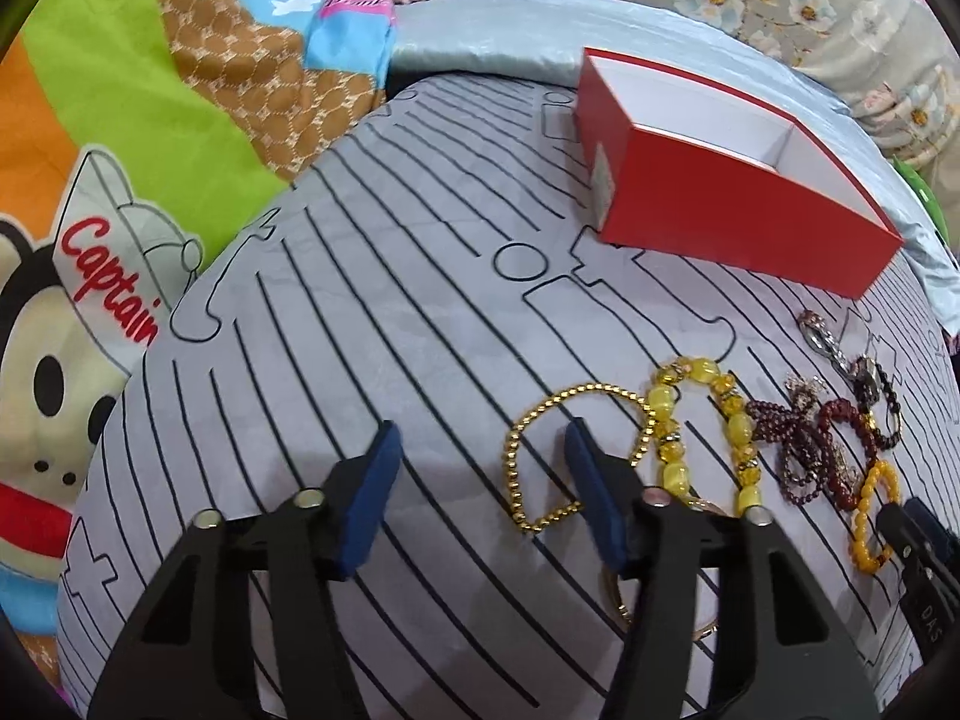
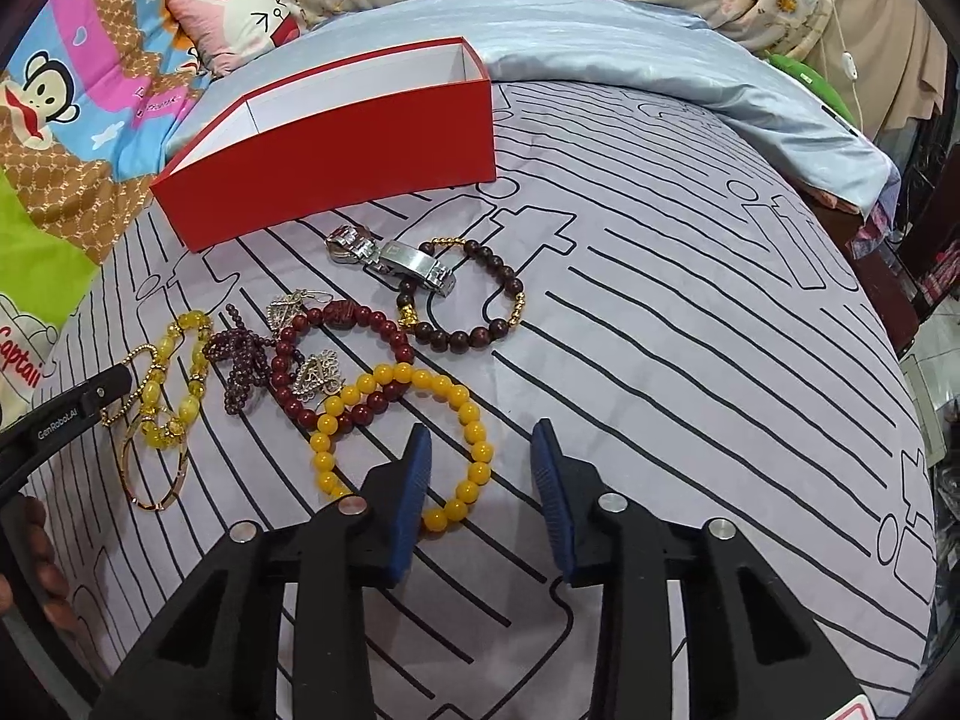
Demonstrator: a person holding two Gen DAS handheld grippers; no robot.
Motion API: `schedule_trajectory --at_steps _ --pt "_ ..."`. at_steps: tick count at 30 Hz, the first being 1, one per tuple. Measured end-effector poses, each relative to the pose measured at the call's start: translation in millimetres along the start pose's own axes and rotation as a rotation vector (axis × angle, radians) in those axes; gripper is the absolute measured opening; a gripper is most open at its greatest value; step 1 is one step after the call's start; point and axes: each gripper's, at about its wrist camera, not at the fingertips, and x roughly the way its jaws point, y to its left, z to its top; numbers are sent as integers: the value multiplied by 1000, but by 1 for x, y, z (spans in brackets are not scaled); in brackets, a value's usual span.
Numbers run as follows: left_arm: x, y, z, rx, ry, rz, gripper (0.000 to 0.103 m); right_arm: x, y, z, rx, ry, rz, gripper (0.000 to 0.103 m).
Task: Organize jewelry
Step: 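Grasp the gold bead chain with the left tool while the right tool grasps the orange bead bracelet, then carry both bracelets into the red box and open both tools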
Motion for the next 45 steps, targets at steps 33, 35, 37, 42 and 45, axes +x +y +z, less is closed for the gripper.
schedule_trajectory --at_steps 33,35,37,42,45 --pt "-139 -46 50 89 -219 -304 3 -104 -7 62 12 -206 199 7" --pt "-139 -54 66 103 -240 -314 3 -106 -6 82 11 -224 227 7" --pt "-135 -62 83 115 -263 -296 3 -104 -4 102 6 -245 245 7" --pt "-107 -74 129 121 -281 -277 3 -83 6 156 7 -259 292 7" --pt "-85 -78 155 123 -284 -262 3 -63 15 185 -2 -254 292 7"
